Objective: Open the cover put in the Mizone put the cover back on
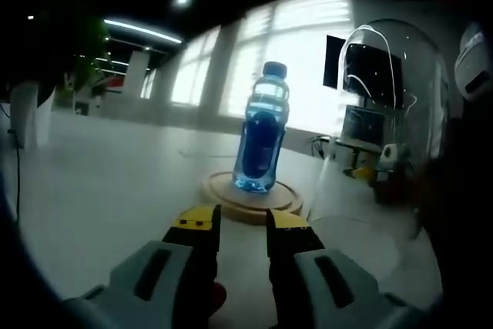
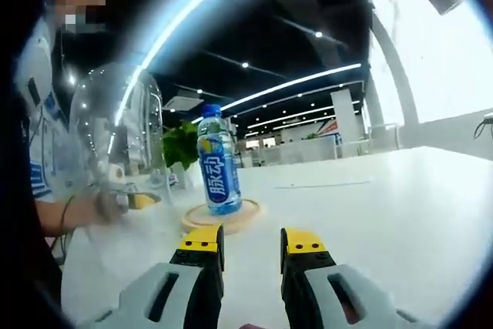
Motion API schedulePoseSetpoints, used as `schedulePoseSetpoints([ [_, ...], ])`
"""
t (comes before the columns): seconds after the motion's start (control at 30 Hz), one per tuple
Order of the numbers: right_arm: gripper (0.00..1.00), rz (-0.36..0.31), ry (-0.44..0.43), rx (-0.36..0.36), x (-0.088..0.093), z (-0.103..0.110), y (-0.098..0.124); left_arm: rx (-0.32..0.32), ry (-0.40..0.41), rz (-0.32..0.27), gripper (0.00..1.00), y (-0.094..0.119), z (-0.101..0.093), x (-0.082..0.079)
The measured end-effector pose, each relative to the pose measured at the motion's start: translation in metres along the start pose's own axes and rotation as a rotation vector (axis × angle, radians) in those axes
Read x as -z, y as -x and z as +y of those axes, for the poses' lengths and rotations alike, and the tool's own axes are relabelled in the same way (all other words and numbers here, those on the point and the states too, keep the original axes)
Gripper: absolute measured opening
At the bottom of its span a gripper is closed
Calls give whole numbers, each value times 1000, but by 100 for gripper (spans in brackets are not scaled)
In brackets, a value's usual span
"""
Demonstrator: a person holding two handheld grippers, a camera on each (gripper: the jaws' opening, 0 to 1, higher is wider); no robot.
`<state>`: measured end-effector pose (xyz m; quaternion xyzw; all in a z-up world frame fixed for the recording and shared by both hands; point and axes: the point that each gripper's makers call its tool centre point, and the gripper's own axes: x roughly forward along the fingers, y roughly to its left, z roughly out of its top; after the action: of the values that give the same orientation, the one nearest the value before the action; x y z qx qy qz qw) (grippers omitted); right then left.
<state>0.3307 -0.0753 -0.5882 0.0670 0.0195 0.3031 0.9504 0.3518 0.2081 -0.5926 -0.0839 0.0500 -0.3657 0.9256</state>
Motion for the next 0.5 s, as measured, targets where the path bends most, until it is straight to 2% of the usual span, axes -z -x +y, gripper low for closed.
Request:
schedulePoseSetpoints([
  [0.1, 22, -2, 0, -2, 0, 0, 0, 7, -15, 12, 19, -1, -2, 1],
  [0.2, 22, -2, 7, -3, 0, 1, 0, 44, -40, 16, 18, -2, -8, 2],
  [0.5, 22, -6, 40, 4, -1, -3, 3, 29, -26, 9, 18, -1, -6, -1],
])
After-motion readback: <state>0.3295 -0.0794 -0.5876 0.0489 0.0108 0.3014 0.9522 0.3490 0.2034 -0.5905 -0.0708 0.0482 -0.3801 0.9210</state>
